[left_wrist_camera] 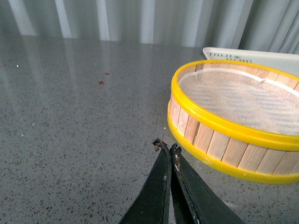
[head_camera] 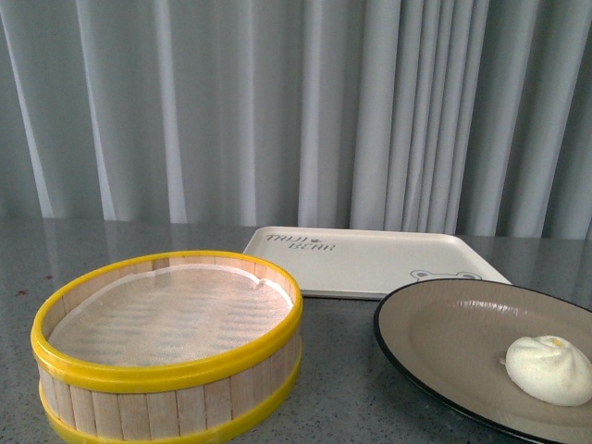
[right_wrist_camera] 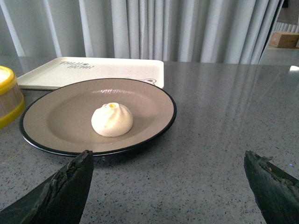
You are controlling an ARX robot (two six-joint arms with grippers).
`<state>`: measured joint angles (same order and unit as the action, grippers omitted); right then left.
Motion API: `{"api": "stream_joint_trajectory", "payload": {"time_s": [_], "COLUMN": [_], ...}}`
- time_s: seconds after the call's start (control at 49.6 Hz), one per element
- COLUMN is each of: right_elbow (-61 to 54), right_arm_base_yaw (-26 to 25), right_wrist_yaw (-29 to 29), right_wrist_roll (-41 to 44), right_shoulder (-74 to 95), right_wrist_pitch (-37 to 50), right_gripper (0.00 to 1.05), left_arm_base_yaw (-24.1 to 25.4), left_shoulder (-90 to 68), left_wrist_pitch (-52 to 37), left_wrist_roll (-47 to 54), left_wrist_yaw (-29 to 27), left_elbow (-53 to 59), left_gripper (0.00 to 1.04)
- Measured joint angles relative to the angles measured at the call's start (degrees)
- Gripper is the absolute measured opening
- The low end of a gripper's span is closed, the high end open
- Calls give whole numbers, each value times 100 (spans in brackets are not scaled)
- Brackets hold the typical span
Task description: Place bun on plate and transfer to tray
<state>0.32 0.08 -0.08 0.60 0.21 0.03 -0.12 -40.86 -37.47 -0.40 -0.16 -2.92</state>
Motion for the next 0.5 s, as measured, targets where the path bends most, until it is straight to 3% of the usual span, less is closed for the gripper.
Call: {"api": "stream_joint_trajectory", "payload": {"time_s": [0.121, 0.504], "right_elbow": [0, 0], "right_arm_base_yaw": [0, 0], "right_wrist_yaw": [0, 2], "right_wrist_roll": [0, 0], "right_shoulder": [0, 0], "right_wrist_pitch": [0, 0], "right_gripper": [96, 96], "left_arm_base_yaw": [0, 0], "left_shoulder": [155, 1440], "left_wrist_pitch": [-68, 1108], "left_wrist_roll": [2, 2], "left_wrist_yaw": [-4, 2], "left_elbow": [138, 144], "left_gripper": [4, 4]}}
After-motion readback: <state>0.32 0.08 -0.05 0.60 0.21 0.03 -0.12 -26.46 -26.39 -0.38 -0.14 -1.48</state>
